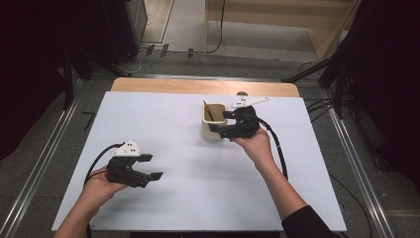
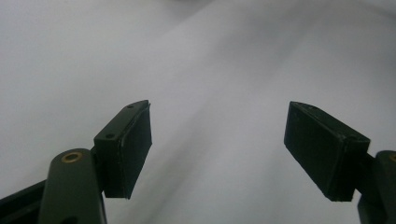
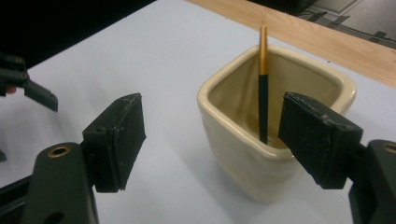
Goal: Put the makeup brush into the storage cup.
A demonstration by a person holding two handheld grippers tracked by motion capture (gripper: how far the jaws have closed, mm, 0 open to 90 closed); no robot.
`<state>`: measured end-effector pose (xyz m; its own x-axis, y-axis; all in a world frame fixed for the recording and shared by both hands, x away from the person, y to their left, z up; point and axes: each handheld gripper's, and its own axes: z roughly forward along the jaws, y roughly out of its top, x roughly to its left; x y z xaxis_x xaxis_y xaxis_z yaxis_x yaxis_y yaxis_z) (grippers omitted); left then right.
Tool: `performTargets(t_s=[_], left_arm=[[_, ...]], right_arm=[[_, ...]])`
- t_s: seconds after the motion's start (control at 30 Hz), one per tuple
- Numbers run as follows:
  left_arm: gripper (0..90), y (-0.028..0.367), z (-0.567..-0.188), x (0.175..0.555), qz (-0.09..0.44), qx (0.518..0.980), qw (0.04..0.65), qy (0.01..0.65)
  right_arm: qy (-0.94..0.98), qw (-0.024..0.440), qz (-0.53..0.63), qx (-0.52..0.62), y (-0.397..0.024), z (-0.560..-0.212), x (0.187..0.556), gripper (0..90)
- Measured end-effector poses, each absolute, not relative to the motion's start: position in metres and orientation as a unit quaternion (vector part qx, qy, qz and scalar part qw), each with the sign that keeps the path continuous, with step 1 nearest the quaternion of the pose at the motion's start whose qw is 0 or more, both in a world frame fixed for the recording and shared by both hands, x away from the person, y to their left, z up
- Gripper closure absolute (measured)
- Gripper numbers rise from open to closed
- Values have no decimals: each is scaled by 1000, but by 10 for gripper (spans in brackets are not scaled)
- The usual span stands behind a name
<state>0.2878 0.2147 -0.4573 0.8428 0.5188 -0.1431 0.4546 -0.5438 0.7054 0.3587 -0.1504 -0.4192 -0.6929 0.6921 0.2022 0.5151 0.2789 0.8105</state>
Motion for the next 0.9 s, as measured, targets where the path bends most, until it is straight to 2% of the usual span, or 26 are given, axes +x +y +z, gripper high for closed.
performTargets(t_s=[0.9], left_arm=[[243, 214, -458, 289, 43, 878, 387, 279]], right_arm=[[808, 56, 465, 357, -162, -432, 327, 222]])
